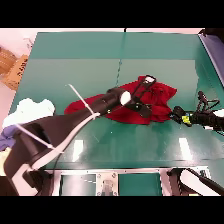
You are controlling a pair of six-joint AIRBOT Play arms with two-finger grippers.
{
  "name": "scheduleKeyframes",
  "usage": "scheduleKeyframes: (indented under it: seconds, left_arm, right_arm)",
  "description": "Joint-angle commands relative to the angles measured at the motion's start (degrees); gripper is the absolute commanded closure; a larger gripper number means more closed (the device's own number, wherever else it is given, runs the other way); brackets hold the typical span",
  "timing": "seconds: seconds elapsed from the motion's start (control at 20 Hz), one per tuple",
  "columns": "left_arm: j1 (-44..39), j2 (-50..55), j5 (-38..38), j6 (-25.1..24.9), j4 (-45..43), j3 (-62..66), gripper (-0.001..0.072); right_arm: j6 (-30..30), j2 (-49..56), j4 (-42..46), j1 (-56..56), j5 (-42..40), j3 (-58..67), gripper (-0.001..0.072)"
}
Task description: Fold the shirts.
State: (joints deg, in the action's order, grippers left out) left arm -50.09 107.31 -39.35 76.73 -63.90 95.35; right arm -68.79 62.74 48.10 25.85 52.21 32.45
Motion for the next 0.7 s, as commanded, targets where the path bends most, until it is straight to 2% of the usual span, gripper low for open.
scheduleKeyframes:
  seconds: [0.0, 0.15, 0.25, 0.3, 0.35, 0.4, 0.5, 0.65]
  left_arm:
    - [-2.5, 6.5, -4.3, 5.9, -8.1, 9.2, 0.0199]
    - [-2.5, 9.5, -7.5, 6.7, -11.6, 11.3, 0.0203]
    - [-2.5, 10.0, -11.1, 11.4, -21.3, 11.2, 0.0242]
    - [-2.4, 10.0, -13.9, 13.2, -26.6, 11.3, 0.0368]
    - [-2.3, 10.0, -17.6, 13.5, -31.2, 11.3, 0.0560]
    - [-2.3, 9.7, -20.8, 13.5, -33.9, 11.3, 0.0682]
    - [-2.3, 8.9, -25.0, 13.2, -38.0, 12.2, 0.0682]
    - [-1.9, 6.2, -27.0, 13.1, -42.1, 16.5, 0.0683]
  right_arm:
    - [0.0, 0.0, 0.0, 0.0, -0.2, 0.0, 0.0697]
    - [0.0, 0.0, 0.0, 0.0, -0.2, 0.0, 0.0697]
    - [0.0, 0.0, 0.0, 0.0, -0.2, 0.0, 0.0697]
    - [0.0, 0.0, 0.0, 0.0, -0.2, 0.0, 0.0697]
    - [0.0, 0.0, 0.0, 0.0, -0.2, 0.0, 0.0697]
    - [0.0, 0.0, 0.0, 0.0, -0.2, 0.0, 0.0697]
    - [0.0, 0.0, 0.0, 0.0, -0.2, 0.0, 0.0697]
    - [0.0, 0.0, 0.0, 0.0, -0.2, 0.0, 0.0697]
